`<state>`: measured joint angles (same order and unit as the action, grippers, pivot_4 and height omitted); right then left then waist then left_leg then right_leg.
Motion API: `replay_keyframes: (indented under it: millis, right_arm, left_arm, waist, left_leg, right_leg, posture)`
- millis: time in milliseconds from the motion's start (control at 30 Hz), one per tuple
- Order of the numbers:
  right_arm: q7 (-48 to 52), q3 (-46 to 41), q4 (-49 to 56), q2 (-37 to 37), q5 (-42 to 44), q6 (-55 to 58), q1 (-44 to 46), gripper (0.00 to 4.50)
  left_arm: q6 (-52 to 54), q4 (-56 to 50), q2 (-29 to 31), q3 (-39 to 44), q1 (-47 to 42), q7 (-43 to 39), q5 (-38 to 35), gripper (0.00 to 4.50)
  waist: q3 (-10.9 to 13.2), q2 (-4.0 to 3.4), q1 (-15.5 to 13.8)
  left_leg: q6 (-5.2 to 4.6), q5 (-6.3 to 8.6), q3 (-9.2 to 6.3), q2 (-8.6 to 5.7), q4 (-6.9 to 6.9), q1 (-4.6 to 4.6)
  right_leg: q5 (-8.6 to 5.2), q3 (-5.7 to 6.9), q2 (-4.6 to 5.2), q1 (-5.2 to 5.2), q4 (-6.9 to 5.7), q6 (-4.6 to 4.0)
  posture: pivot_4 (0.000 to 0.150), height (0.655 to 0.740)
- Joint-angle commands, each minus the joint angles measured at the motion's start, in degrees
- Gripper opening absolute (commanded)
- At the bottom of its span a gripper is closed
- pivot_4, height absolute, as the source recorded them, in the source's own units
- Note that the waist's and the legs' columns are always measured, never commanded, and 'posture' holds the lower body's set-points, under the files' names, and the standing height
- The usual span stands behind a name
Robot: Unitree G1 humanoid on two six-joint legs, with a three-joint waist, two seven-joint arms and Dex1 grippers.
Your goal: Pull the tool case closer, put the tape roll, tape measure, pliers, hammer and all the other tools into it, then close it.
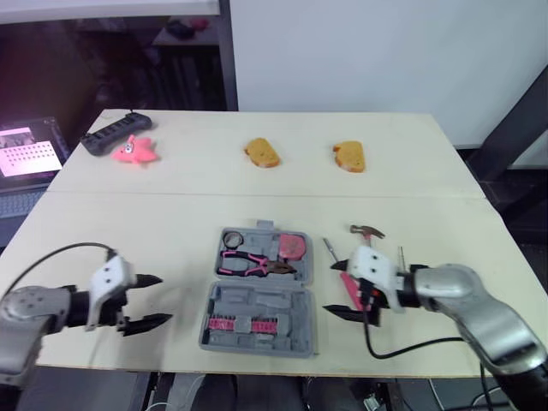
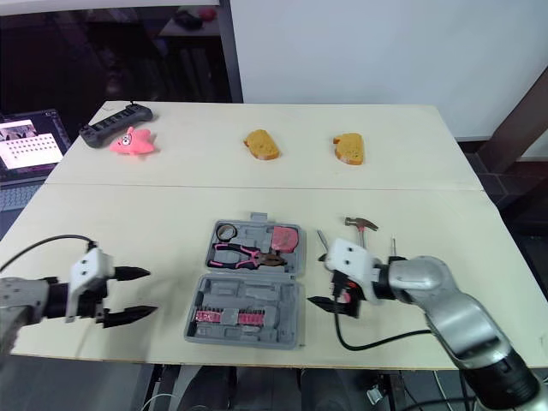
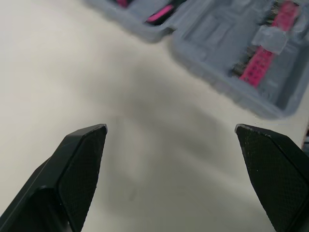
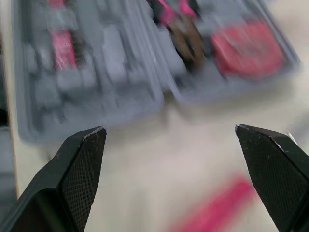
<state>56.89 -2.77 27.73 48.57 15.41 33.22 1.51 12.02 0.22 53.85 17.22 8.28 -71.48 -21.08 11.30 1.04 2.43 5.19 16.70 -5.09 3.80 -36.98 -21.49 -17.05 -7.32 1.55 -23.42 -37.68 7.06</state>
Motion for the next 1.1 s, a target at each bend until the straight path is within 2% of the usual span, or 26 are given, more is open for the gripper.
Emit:
replay_keyframes:
  millis: [33, 200, 300, 533, 833, 967, 1100]
  right_arm:
    - [5.5, -16.64, -3.76, 2.07, 4.65, -6.9, -7.53, 4.5]
    - [11.0, -28.9, -12.66, 4.44, 5.92, -13.71, -15.9, 4.5]
    - [12.75, -31.51, -15.57, 4.81, 6.01, -16.63, -18.38, 4.5]
    - [11.82, -29.79, -18.44, 4.15, 4.98, -20.49, -18.76, 4.5]
    - [7.98, -28.55, -16.41, 2.73, 6.56, -19.47, -18.6, 4.5]
    - [-4.2, -27.6, -4.67, -0.03, 8.23, -2.9, -19.32, 4.5]
    - [-20.66, -21.35, 5.75, -7.19, 6.91, 12.68, -15.4, 4.5]
  left_arm:
    - [1.05, 2.33, 2.32, 8.2, 2.69, -1.2, -2.88, 4.47]
    - [2.76, 6.83, 4.91, 14.33, 5.52, -3.42, -4.63, 4.47]
    - [2.38, 9.31, 5.95, 15.99, 5.4, -4.68, -4.69, 4.47]
    - [-1.88, 15.16, 6.49, 15.6, 3.82, -6.12, -2.62, 4.47]
    - [-2.3, 14.2, 4.87, 13.46, 2.63, -5.8, -3.2, 4.47]
    - [-3.64, 9.05, 2.0, 11.9, 2.07, -3.61, -3.3, 4.47]
    - [0.49, -3.2, -1.22, 8.88, 3.63, -1.64, -6.02, 4.47]
  waist:
    - [0.01, 0.01, -0.03]
    - [0.01, 0.02, 0.19]
    - [0.01, 0.03, 0.37]
    - [0.02, 0.02, 0.51]
    - [0.01, 0.02, 0.19]
    - [0.01, 0.0, 0.14]
    - [-0.04, 0.06, 0.13]
  left_leg:
    - [0.0, 0.0, 0.0, 0.0, 0.0, 0.0]
    - [-0.04, 0.03, 0.07, 0.0, 0.05, 0.0]
    - [-0.04, 0.03, 0.12, 0.02, 0.05, 0.07]
    - [-0.03, 0.03, 0.2, 0.02, 0.05, 0.06]
    - [-0.03, 0.03, 0.21, 0.02, 0.05, 0.06]
    - [-0.02, 0.02, 0.2, 0.02, 0.05, 0.05]
    - [0.01, 0.01, 0.19, 0.02, 0.03, 0.04]
  right_leg:
    - [0.0, 0.0, 0.0, 0.02, 0.01, -0.01]
    - [-0.01, -0.03, 0.01, 0.08, 0.25, -0.01]
    - [0.01, -0.04, 0.0, 0.09, 0.25, -0.07]
    - [0.01, -0.11, 0.01, 0.08, 0.26, -0.07]
    - [0.02, -0.13, 0.01, 0.08, 0.26, -0.06]
    - [0.02, -0.13, 0.0, 0.08, 0.25, -0.06]
    - [0.03, -0.15, 0.0, 0.09, 0.25, -0.06]
  posture:
    - [0.15, 0.74]
    - [0.15, 0.74]
    - [0.15, 0.74]
    - [0.15, 0.74]
    - [0.15, 0.74]
    - [0.15, 0.74]
    - [0.15, 0.74]
